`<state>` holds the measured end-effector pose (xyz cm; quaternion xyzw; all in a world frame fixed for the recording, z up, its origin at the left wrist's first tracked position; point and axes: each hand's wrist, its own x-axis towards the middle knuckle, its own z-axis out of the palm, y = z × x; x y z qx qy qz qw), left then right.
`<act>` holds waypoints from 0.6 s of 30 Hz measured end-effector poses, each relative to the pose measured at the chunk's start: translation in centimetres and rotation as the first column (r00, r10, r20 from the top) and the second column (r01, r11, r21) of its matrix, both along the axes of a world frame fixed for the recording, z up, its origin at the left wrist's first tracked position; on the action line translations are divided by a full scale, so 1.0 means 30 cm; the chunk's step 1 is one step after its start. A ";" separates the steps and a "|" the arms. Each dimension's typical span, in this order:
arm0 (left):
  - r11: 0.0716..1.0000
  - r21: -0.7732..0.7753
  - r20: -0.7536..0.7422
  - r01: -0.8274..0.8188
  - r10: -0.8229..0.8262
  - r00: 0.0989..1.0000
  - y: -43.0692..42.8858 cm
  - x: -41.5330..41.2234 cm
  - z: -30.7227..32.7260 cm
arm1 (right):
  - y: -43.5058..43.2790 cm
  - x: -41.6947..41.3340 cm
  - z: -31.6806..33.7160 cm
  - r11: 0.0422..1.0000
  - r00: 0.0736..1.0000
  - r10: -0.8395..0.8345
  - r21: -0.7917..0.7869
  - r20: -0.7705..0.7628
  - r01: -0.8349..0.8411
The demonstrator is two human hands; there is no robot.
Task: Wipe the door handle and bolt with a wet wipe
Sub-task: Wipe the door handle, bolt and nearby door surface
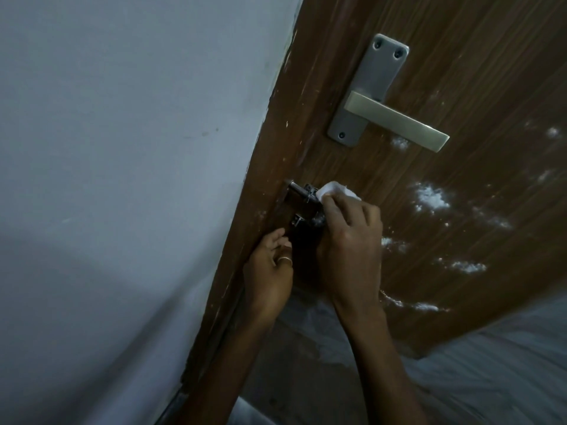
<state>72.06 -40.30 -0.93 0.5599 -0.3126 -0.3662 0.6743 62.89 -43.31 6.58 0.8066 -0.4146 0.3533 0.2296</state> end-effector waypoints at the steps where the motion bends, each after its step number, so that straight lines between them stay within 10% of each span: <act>1: 1.000 -0.003 0.006 0.009 -0.009 1.000 -0.002 -0.003 0.003 | 0.007 -0.002 0.006 1.000 1.000 0.002 0.021 -0.002 -0.002; 11: 0.992 -0.088 -0.272 0.088 -0.109 0.956 -0.029 0.018 0.019 | 0.120 -0.089 0.106 0.998 0.965 0.037 0.043 0.258 -0.050; 18: 0.978 -0.102 -0.265 0.181 -0.202 0.943 0.027 0.028 0.014 | 0.103 0.001 -0.047 0.986 0.997 -0.044 0.165 0.058 0.034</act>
